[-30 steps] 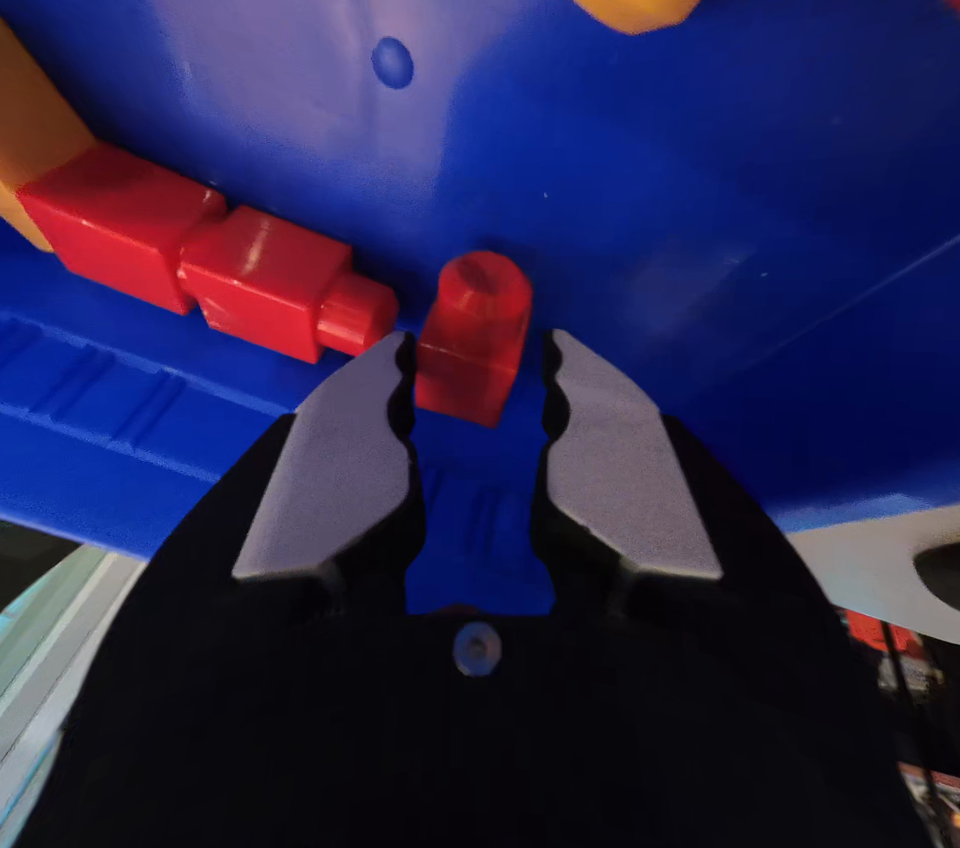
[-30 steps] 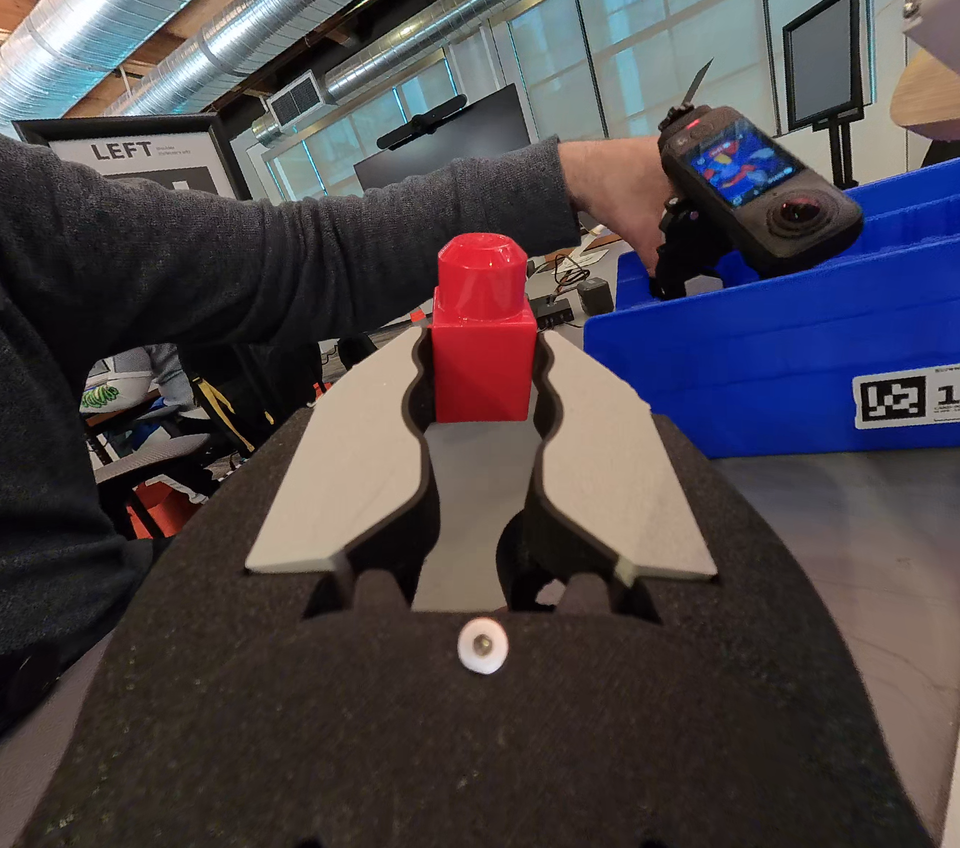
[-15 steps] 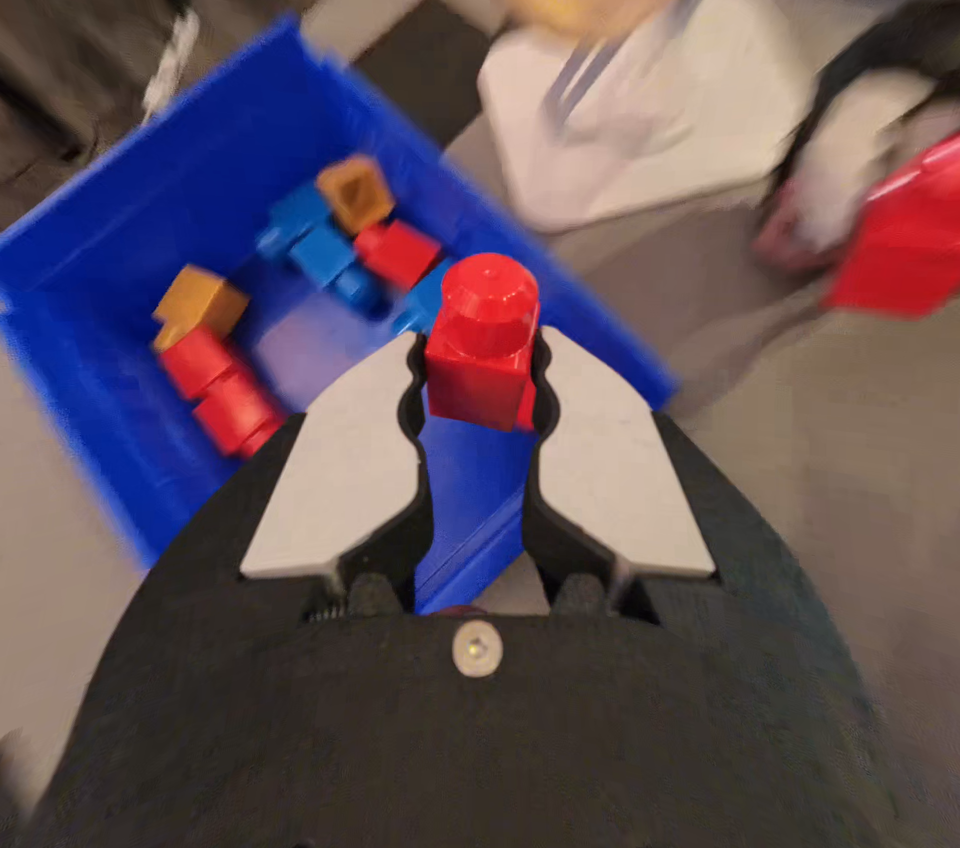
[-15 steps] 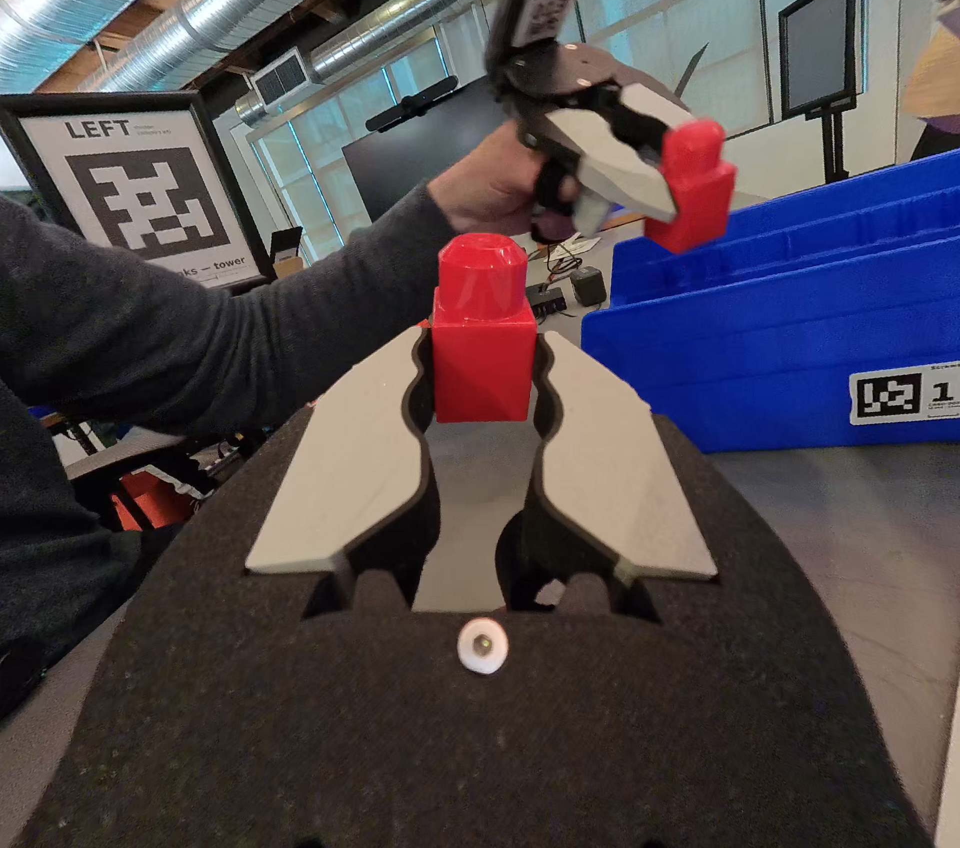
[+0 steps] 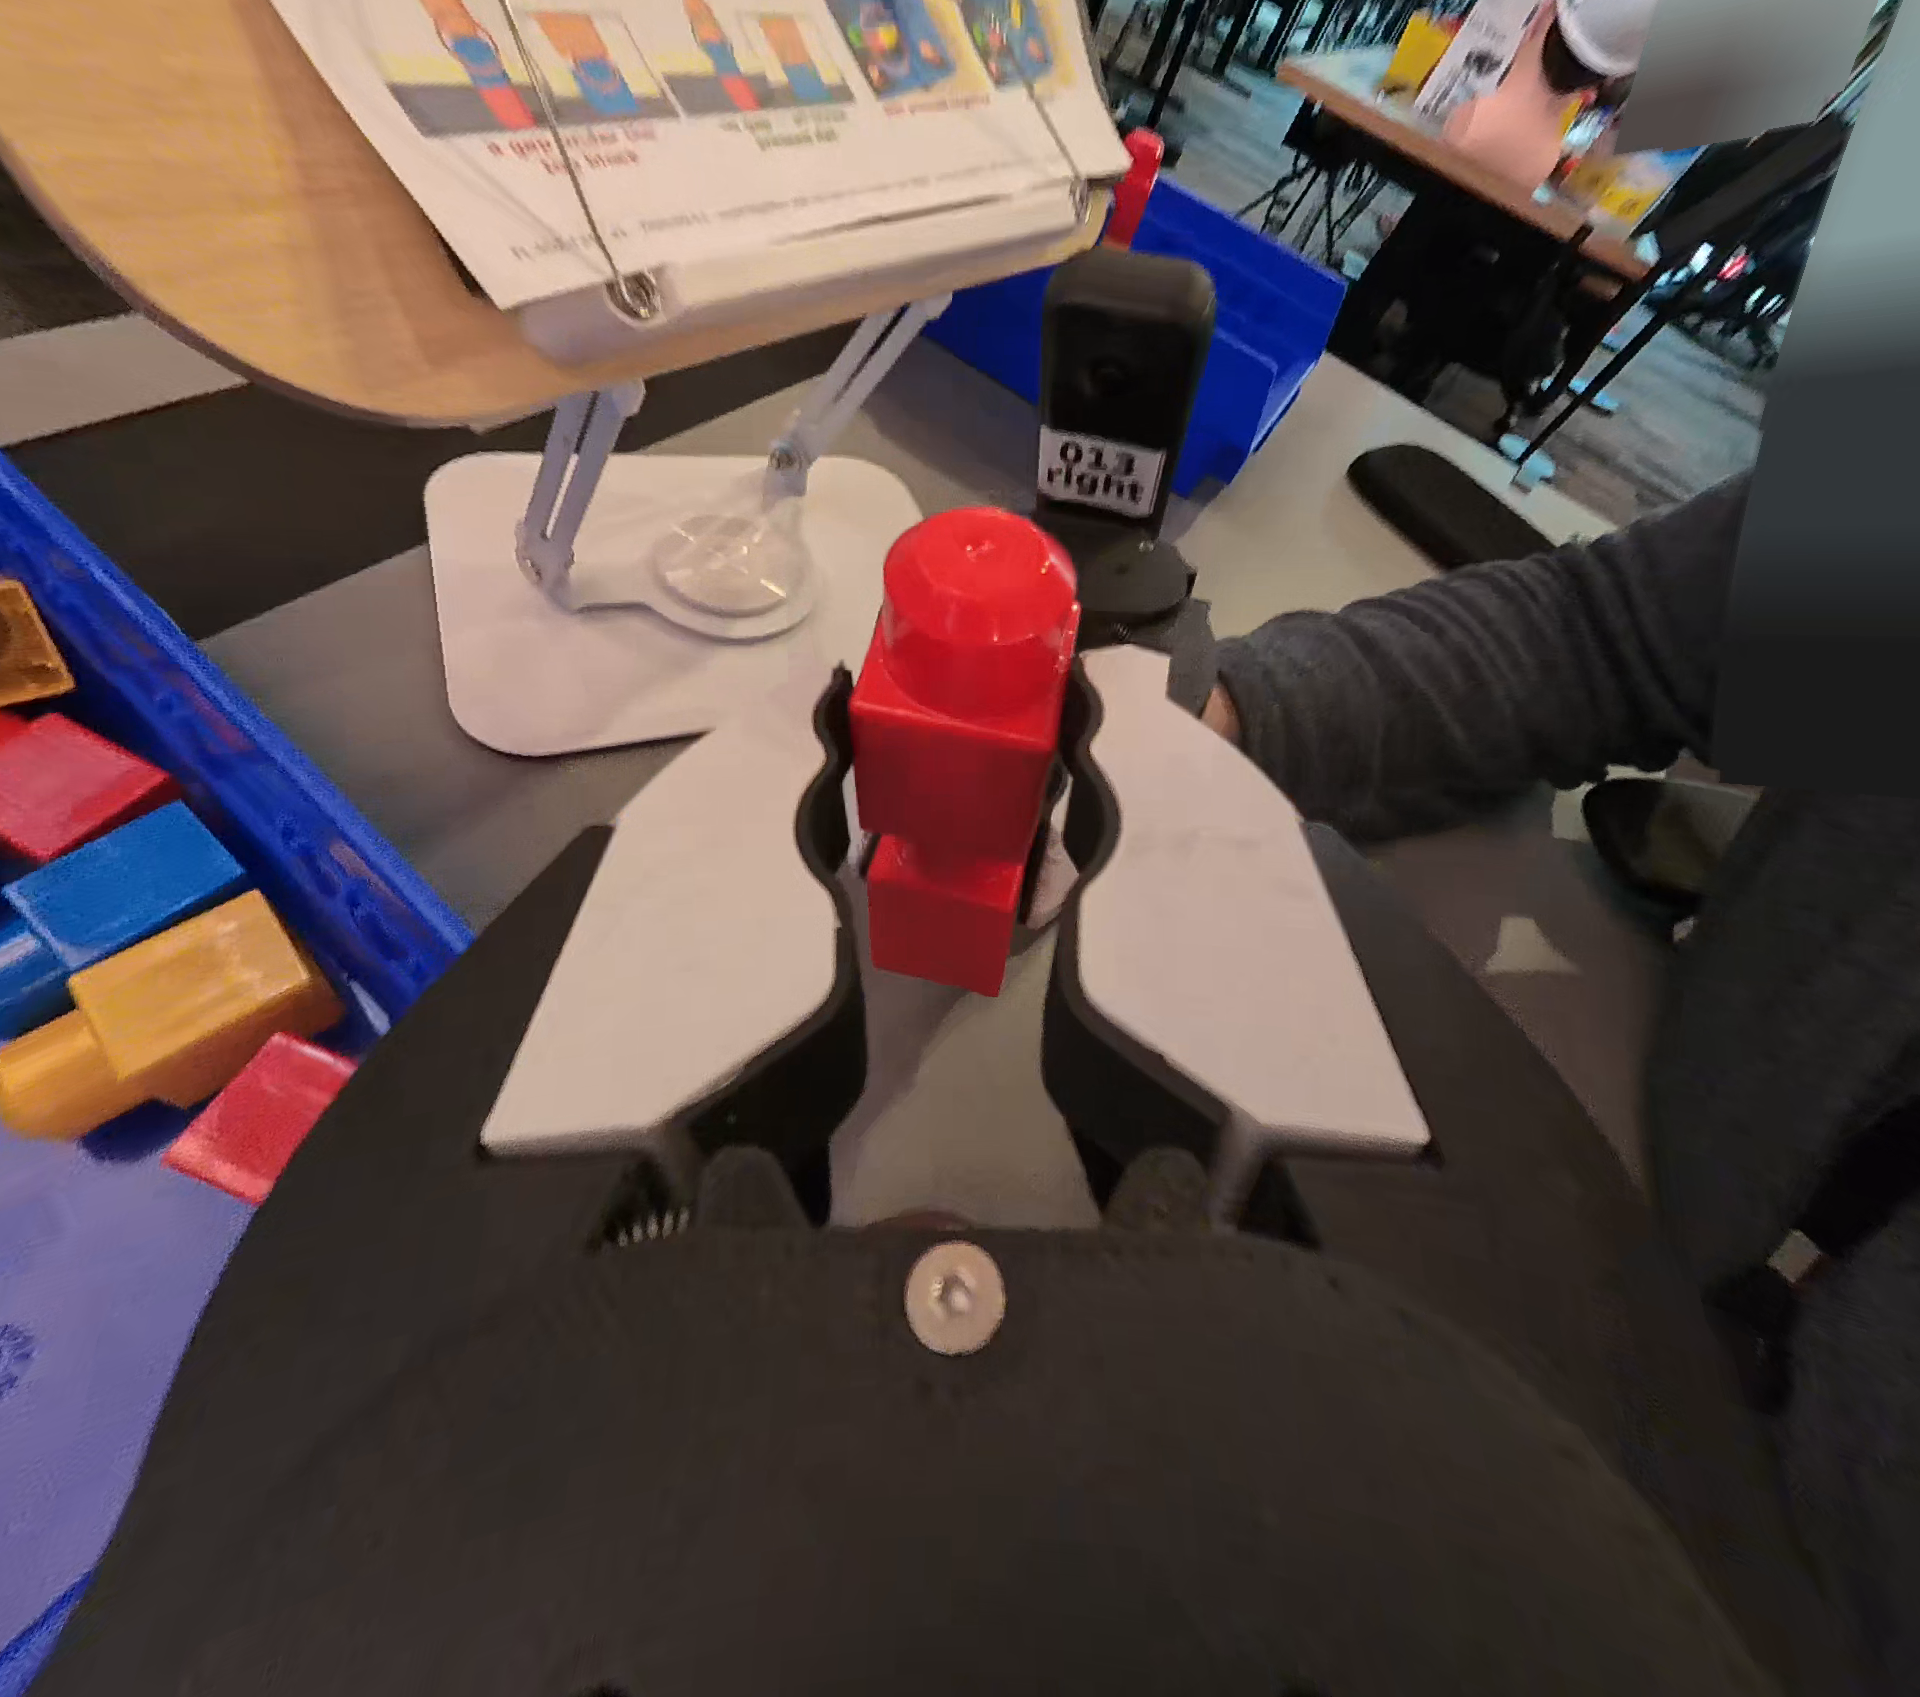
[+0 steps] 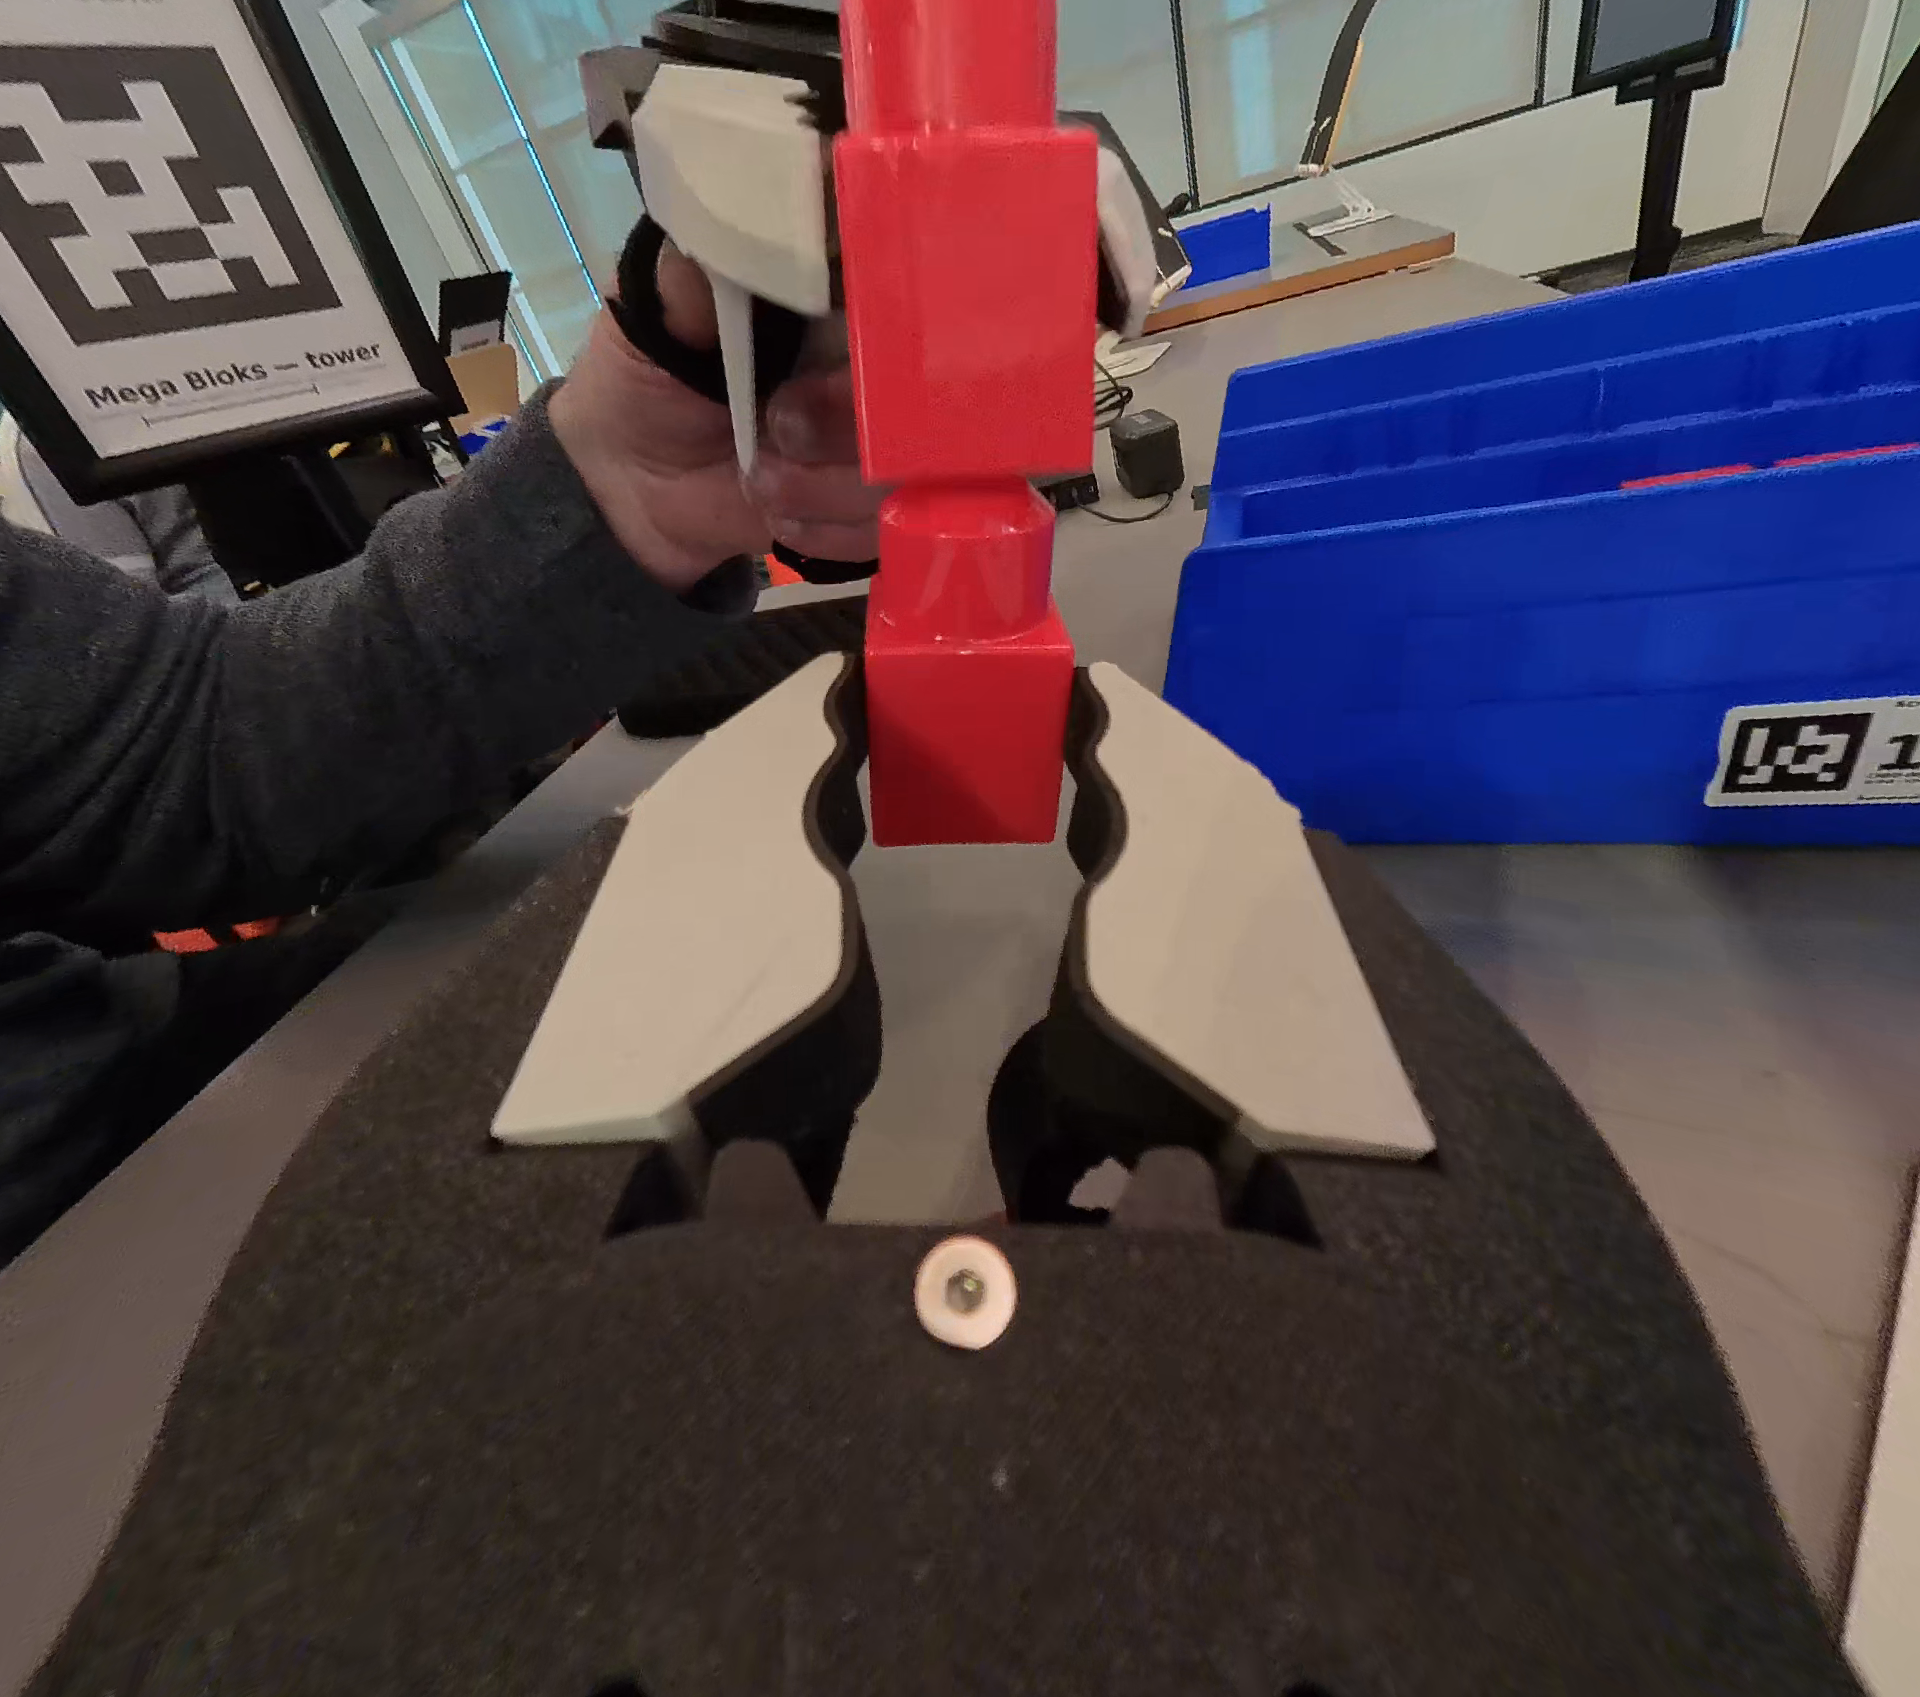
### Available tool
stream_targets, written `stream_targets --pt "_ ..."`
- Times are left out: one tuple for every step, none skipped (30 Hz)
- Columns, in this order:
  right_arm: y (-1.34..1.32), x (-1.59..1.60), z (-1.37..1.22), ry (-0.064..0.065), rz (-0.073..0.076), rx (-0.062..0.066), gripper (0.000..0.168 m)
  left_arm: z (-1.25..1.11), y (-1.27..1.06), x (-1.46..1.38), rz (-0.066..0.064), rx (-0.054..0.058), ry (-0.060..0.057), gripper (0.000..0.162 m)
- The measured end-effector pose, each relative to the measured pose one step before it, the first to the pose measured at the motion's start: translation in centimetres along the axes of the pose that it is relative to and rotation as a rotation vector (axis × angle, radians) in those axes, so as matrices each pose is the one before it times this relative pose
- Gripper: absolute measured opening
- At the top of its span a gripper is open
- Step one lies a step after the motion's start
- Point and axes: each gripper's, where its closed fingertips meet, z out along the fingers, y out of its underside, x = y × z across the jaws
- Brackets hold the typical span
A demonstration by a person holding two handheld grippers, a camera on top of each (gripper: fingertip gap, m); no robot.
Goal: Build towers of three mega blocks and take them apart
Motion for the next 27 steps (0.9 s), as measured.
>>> stream_targets --pt "0.072 -0.069 0.058 0.0014 -0.0076 -0.0055 0.036 0.205 0.503 -0.086 0.0102 -0.0345 -0.0164 0.038" --pt "0.078 -0.046 0.058 0.0002 -0.0044 -0.0065 0.036 0.13 0.198 0.108 0.0136 -0.0126 -0.0028 0.037" --pt "0.065 -0.039 0.047 -0.0015 -0.0024 -0.0049 0.036 0.095 0.136 0.281 0.0071 -0.0073 0.0115 0.037" --pt "0.044 -0.011 0.037 0.0005 -0.0016 -0.0035 0.036 0.111 0.464 -0.144 0.0023 -0.0288 -0.0129 0.037" --pt "0.088 0.043 0.028 0.0025 0.0017 -0.0071 0.036 0.108 0.718 -0.319 0.0018 -0.0473 -0.0241 0.037" --pt "0.15 -0.087 0.075 -0.0061 -0.001 -0.0118 0.036 -0.045 0.069 0.134 0.0034 0.0007 0.0046 0.037" --pt "0.072 -0.127 0.042 -0.0045 -0.0069 -0.0048 0.036 -0.055 0.078 0.198 0.0037 0.0005 0.0118 0.037" --pt "0.042 -0.022 0.019 0.0029 -0.0058 -0.0037 0.036 -0.072 0.109 0.025 0.0023 0.0029 0.0013 0.037" --pt "0.063 0.002 0.042 0.0034 -0.0034 -0.0044 0.036 -0.073 0.096 -0.031 -0.0077 0.0057 0.003 0.037" --pt "0.032 0.011 0.02 0.0019 -0.0009 -0.0029 0.036 -0.058 0.074 -0.045 -0.0097 0.0124 0.0054 0.037" --pt "-0.026 0.059 -0.033 0.0037 0.0012 0.0025 0.036 -0.079 0.06 -0.097 -0.0111 0.0179 0.0033 0.037" --pt "-0.056 0.023 -0.058 0.0007 0.0019 0.0047 0.036 -0.068 0.02 -0.049 -0.0152 0.0205 0.0049 0.037" --pt "-0.016 -0.011 -0.024 -0.002 0.0004 0.0009 0.036 -0.056 0.045 -0.005 -0.0103 0.0192 0.005 0.037" --pt "0.012 -0.005 -0.005 0.0016 -0.0023 -0.001 0.036 -0.057 0.068 -0.004 -0.0037 0.0159 0.0024 0.037" --pt "0.011 -0.032 -0.006 0.0017 -0.0052 0.0 0.036 -0.075 0.042 0.05 -0.0016 0.0159 0.0063 0.037" --pt "0.014 -0.066 0.015 -0.0013 -0.0044 -0.0013 0.036 -0.08 0.058 0.059 0.0013 0.014 0.0089 0.037" --pt "-0.002 -0.019 -0.007 -0.0011 -0.0008 0.0003 0.036 -0.064 0.033 0.021 -0.0003 0.0163 0.0077 0.037" --pt "-0.048 -0.018 -0.033 -0.0011 0.0001 0.0037 0.036 -0.043 -0.002 0.002 -0.0067 0.02 0.0112 0.037" --pt "-0.065 -0.003 -0.069 -0.0016 0.0014 0.006 0.036 -0.035 -0.024 0.009 -0.0096 0.0226 0.0134 0.037" --pt "-0.078 0.021 -0.07 -0.0022 0.0039 0.0062 0.036 -0.02 -0.03 -0.011 -0.0069 0.0237 0.0117 0.037" --pt "-0.084 0.015 -0.076 -0.0019 0.0038 0.0067 0.036 -0.022 -0.035 -0.008 -0.0068 0.0241 0.0104 0.037" --pt "-0.087 0.02 -0.07 0.0 0.0022 0.0074 0.036 -0.005 -0.054 -0.011 -0.005 0.0226 0.0075 0.037" --pt "-0.089 0.023 -0.073 -0.0009 0.0031 0.0071 0.036 0.017 -0.061 -0.003 -0.0012 0.0207 0.0056 0.037" --pt "-0.081 0.029 -0.078 -0.002 0.0046 0.0066 0.036 0.014 -0.049 -0.016 -0.0073 0.0181 0.0063 0.037" --pt "-0.099 0.031 -0.074 -0.0006 0.0027 0.0085 0.036 0.032 -0.087 -0.007 -0.01 0.0213 0.0084 0.037" --pt "-0.12 0.055 -0.084 0.0016 0.0031 0.0098 0.036 0.048 -0.092 -0.052 -0.0093 0.0227 0.0059 0.037" --pt "-0.131 0.069 -0.097 0.0009 0.0052 0.0098 0.036 0.042 -0.079 -0.056 -0.0065 0.0227 0.0042 0.037"
